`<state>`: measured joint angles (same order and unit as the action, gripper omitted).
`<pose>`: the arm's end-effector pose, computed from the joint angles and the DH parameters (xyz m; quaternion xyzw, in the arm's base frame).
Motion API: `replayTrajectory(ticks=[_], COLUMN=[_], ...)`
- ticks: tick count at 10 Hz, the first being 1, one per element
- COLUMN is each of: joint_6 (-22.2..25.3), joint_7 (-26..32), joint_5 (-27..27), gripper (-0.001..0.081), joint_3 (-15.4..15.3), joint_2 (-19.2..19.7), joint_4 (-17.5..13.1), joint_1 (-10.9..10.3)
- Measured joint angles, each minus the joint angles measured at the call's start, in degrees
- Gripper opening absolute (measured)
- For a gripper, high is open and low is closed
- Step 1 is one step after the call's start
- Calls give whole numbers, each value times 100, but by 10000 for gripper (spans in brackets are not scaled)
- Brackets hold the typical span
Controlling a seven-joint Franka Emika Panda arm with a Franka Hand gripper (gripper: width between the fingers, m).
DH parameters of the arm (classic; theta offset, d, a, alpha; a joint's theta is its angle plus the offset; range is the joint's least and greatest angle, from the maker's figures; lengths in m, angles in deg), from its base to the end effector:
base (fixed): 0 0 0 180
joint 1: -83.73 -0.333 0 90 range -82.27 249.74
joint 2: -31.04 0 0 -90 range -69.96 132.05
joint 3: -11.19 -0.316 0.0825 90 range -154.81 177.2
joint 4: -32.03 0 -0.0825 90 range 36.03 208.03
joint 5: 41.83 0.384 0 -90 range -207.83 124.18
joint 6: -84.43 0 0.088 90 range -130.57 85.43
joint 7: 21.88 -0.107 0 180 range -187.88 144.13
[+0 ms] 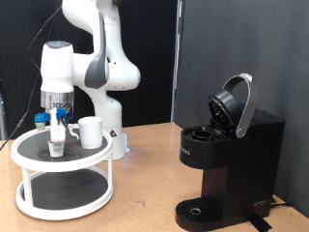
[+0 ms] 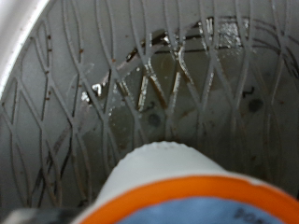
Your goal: Make a cup of coffee with the keurig machine
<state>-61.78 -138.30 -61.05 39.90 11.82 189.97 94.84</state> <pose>0.3095 -0.2364 0.3151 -0.3424 0.9377 -0.0564 0.0191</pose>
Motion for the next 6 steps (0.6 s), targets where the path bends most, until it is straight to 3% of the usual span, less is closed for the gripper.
replayTrajectory(ticks=[1,4,6], joint_6=[0,135,764], joint_7=[0,150,633], joint_5=[0,185,600], gripper=[321,321,321], joint_3=[0,27,115], joint_2=[0,-47,-288], joint_4=[0,-32,-231], joint_1=[0,-8,-37])
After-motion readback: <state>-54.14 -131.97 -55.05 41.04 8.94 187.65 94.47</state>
